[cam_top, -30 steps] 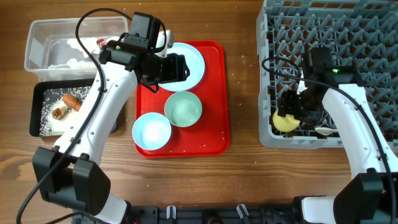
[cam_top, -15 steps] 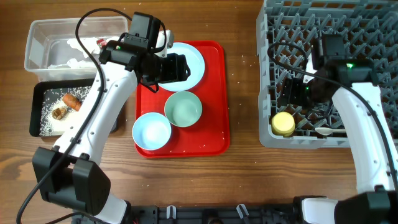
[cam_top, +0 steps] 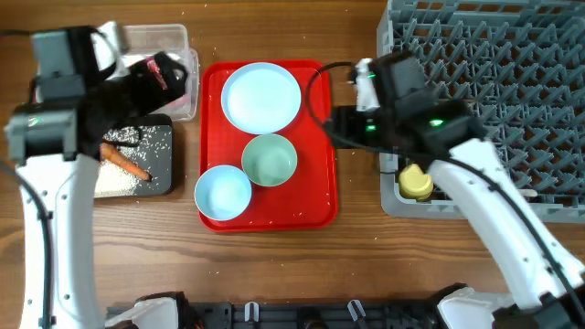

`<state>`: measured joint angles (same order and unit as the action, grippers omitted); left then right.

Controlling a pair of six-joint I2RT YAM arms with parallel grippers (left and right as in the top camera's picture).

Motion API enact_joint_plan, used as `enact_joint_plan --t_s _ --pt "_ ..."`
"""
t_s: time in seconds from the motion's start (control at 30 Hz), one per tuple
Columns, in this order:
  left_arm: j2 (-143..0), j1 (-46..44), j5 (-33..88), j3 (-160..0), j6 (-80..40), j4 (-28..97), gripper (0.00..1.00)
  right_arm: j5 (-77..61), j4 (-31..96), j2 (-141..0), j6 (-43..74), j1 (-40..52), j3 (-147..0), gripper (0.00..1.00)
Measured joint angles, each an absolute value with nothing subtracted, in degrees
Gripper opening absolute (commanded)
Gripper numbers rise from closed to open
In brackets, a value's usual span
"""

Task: Sort waste into correct bins and load items into the dishwasher rack
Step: 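Move the right gripper to the green bowl and grasp its rim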

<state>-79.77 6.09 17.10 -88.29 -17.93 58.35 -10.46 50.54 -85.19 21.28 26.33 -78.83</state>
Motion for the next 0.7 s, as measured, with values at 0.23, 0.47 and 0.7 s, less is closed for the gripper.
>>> enact_joint_plan --t_s 0.23,0.47,0.7 --pt "-80.2 12.4 15.4 -88.3 -18.0 63.2 1.0 -7.7 41.4 -98.9 27.4 34.4 -78.9 0.64" --pt "-80.4 12.5 12.7 -88.3 -17.9 64.3 1.0 -6.3 40.0 -105.3 30.3 35.9 -78.9 0.64" --pt "-80.4 12.5 11.8 -88.3 -18.0 64.6 1.0 -5.9 40.0 -110.4 32.0 35.9 -78.9 0.49"
